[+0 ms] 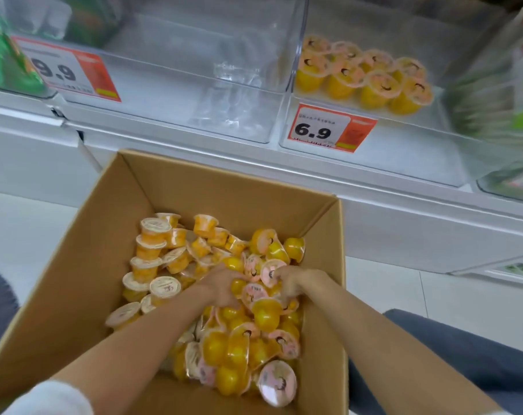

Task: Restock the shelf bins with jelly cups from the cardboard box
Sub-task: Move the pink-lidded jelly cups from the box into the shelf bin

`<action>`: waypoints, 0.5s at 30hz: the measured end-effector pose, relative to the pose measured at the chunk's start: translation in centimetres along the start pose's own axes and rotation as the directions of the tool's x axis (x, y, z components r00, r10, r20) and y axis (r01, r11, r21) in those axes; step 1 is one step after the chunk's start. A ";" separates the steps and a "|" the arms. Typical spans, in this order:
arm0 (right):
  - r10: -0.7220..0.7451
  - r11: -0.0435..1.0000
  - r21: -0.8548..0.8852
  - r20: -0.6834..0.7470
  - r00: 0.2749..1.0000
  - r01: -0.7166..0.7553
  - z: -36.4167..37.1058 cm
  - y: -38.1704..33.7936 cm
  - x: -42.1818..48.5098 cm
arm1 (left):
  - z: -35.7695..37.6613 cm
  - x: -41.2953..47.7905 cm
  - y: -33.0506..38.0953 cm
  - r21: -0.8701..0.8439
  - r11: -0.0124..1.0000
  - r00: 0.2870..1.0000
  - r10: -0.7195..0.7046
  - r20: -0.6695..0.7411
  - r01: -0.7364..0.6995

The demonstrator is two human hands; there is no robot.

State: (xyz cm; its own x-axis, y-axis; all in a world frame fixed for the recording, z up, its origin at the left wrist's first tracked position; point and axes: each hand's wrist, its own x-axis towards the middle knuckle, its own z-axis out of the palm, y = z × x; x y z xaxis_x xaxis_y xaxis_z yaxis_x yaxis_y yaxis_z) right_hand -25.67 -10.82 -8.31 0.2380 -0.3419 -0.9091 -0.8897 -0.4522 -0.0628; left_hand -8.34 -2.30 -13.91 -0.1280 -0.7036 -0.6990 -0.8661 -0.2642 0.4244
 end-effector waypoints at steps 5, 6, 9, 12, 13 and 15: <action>0.002 1.000 -0.019 -0.021 1.000 -0.002 0.0 0.1 0.6 | 1.2 1.1 2.1 0.075 0.997 0.995 -0.008 -0.104 0.016; 0.007 1.000 -0.019 -0.023 1.000 -0.008 0.1 0.1 0.6 | 1.1 1.3 2.5 0.030 0.999 0.989 -0.012 -0.149 0.017; 0.039 0.998 0.044 -0.044 0.998 -0.037 0.4 0.4 0.4 | 0.8 1.5 3.2 -0.123 0.992 0.972 -0.003 -0.236 -0.027; 0.061 0.985 0.168 -0.153 0.986 -0.035 0.4 0.3 -0.3 | 0.7 1.3 3.9 -0.204 0.979 0.963 -0.028 -0.267 -0.028; 0.076 0.970 0.242 -0.214 0.974 -0.023 0.3 0.4 -0.6 | 0.4 1.1 4.0 -0.224 0.974 0.957 -0.027 -0.288 -0.040; 0.092 0.941 0.338 -0.359 0.929 0.037 -0.3 0.5 -1.7 | -0.7 0.6 3.9 -0.269 0.961 0.931 -0.037 -0.363 -0.067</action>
State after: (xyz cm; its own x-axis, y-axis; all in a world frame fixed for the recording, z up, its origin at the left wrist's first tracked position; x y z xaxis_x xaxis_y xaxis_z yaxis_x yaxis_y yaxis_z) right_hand -26.40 -10.69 -6.63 0.2789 -0.6548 -0.7025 -0.9595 -0.1598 -0.2320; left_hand -11.44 -4.22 -12.28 0.0880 -0.8847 -0.4579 -0.6933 -0.3844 0.6095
